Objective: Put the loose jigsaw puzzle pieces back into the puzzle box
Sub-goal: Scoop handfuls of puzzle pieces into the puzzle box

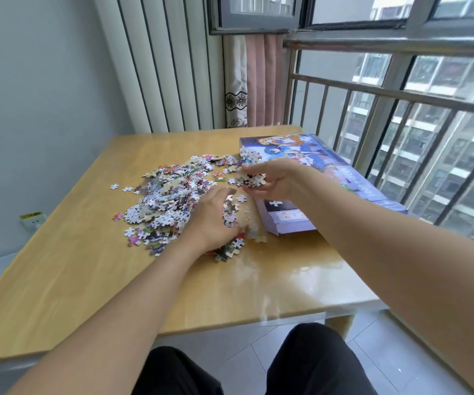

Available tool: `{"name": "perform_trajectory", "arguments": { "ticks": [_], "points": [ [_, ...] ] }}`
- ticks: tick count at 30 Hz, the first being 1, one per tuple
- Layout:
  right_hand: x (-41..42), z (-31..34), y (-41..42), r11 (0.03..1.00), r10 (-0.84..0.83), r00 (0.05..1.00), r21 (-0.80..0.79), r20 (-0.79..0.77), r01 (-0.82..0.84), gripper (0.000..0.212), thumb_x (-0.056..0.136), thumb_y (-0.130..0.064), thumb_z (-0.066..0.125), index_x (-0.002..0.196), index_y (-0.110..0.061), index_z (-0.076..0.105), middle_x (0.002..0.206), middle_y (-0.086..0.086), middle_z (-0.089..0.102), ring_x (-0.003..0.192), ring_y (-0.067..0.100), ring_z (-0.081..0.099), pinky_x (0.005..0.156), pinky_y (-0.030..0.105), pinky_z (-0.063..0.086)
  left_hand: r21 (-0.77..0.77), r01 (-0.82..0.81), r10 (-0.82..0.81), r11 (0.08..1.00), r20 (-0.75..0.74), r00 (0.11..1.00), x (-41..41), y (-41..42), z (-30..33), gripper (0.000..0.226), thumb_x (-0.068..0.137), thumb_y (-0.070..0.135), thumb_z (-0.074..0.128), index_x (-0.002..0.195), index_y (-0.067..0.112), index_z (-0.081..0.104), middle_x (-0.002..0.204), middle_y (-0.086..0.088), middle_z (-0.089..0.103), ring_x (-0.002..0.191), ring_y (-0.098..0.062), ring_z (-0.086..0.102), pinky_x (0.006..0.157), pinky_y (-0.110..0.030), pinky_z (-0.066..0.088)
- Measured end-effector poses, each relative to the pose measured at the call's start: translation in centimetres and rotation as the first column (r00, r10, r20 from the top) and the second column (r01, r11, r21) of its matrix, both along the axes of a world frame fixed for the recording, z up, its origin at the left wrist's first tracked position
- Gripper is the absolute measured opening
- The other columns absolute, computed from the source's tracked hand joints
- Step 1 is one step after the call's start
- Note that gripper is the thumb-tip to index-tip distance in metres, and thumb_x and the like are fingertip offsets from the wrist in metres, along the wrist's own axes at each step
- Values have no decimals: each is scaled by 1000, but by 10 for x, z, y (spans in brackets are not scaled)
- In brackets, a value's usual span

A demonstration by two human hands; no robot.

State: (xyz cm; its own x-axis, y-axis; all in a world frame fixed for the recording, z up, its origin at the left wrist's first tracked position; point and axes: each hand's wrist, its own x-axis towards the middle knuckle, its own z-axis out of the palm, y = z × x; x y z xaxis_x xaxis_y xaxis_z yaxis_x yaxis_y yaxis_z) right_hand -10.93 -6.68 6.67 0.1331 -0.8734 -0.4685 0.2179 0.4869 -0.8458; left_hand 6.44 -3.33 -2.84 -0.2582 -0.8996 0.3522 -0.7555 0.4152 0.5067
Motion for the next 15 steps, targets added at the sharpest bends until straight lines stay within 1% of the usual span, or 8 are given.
{"name": "perform_trajectory", "arguments": {
  "ticks": [1,2,3,5,7,10,12,15],
  "points": [
    [-4,0,2,1000,7,1000,3,-14,-7,40,79,0,81,111,1,57,112,20,52,85,34,68,61,41,64,8,-18,18,1000,6,1000,-4,-1,-2,72,74,28,81,138,18,51,136,-2,51,127,-22,48,101,-29,39],
    [-7,-1,5,1000,3,1000,3,-22,-3,36,80,0,81,106,0,57,107,19,51,84,34,68,57,40,63,18,-38,38,999,-2,999,-6,-1,-3,70,74,25,80,138,18,52,136,-2,51,127,-22,48,101,-29,40],
    [-11,-1,7,1000,-10,1000,-5,-25,10,39,79,1,81,109,0,56,113,20,50,85,35,69,53,39,62,24,-56,56,998,-22,998,-9,0,-4,68,75,24,79,137,18,52,136,-1,51,126,-20,48,99,-28,39],
    [-15,-3,7,999,-31,999,-29,-22,31,53,78,2,82,122,0,55,138,20,43,84,37,70,52,36,60,17,-76,78,997,-100,992,-11,1,-1,64,75,22,77,135,20,54,133,1,53,123,-15,48,95,-23,36],
    [-21,-1,8,999,-28,1000,-40,-11,27,56,77,1,83,126,2,55,147,19,41,80,37,73,54,35,60,-3,-20,20,1000,-166,986,-15,2,4,61,74,19,74,132,21,55,129,4,54,120,-11,49,94,-19,35],
    [-33,6,13,998,-43,999,-51,21,44,44,77,0,83,114,1,58,123,16,44,67,36,75,55,35,61,14,216,-214,976,-87,973,-26,7,11,69,66,22,73,132,25,55,130,9,52,119,-5,48,95,-20,39],
    [-44,12,19,997,-43,999,-55,26,45,35,78,-1,82,106,1,61,110,13,48,62,33,74,54,34,60,35,281,-279,959,-41,959,-38,7,11,69,66,33,82,131,25,59,131,6,53,120,-9,50,98,-25,41],
    [-60,18,31,997,-12,1000,-76,-1,12,33,79,-4,82,107,1,67,121,16,61,72,29,76,58,32,61,-58,236,-240,970,-77,968,-60,6,9,37,77,30,66,110,17,75,112,-2,69,104,-20,61,89,-34,49]
  ]
}}
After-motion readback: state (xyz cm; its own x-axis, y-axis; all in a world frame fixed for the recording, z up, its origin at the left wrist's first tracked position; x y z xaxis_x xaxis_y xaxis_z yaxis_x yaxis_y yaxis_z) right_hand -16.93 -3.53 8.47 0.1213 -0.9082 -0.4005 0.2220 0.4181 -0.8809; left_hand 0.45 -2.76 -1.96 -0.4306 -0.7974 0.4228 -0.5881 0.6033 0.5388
